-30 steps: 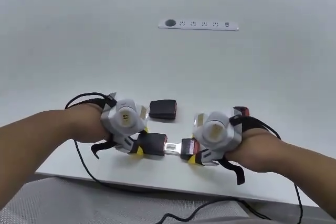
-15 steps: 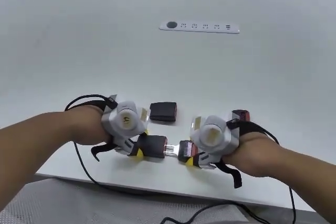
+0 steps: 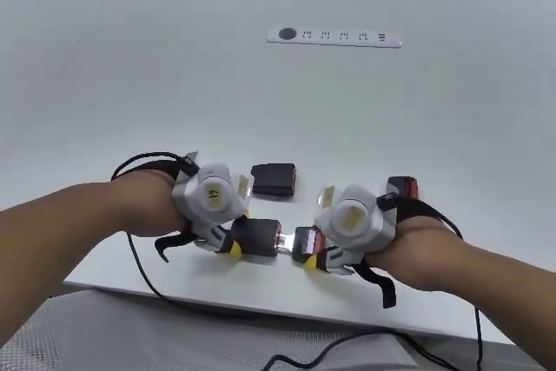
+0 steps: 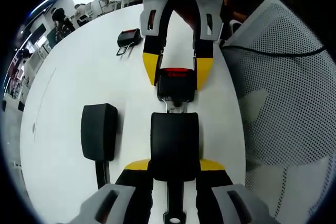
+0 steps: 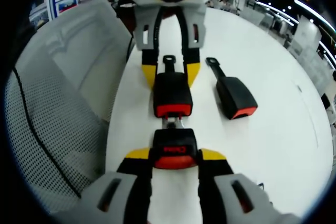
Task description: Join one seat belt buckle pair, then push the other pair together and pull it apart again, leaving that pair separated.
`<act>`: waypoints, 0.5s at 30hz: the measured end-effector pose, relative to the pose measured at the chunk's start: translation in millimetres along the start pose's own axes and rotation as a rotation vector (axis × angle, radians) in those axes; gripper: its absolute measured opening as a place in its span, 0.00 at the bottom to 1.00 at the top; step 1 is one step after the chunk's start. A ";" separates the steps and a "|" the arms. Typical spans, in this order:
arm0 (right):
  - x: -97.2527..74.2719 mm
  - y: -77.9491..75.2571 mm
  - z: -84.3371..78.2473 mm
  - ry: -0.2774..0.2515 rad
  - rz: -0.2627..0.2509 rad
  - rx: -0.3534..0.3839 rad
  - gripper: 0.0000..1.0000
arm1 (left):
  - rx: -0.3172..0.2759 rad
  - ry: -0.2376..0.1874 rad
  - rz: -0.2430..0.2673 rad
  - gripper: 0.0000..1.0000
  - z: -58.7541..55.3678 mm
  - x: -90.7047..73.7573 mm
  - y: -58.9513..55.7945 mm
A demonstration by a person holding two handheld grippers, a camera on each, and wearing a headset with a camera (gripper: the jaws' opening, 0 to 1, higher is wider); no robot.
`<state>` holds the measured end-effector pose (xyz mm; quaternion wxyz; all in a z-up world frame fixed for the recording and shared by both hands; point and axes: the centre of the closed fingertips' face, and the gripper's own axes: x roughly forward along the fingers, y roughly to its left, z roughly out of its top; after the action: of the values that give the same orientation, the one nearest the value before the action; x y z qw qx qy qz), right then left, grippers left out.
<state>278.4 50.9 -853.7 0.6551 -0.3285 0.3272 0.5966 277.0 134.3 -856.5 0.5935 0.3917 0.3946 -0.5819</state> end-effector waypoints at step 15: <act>5.9 -0.4 8.0 -0.009 0.008 0.004 0.31 | -0.019 -0.004 0.002 0.31 -1.3 0.3 -0.1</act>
<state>279.5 60.7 -853.9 0.6548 -0.3233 0.3269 0.5999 276.9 135.3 -857.3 0.5986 0.3851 0.3985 -0.5784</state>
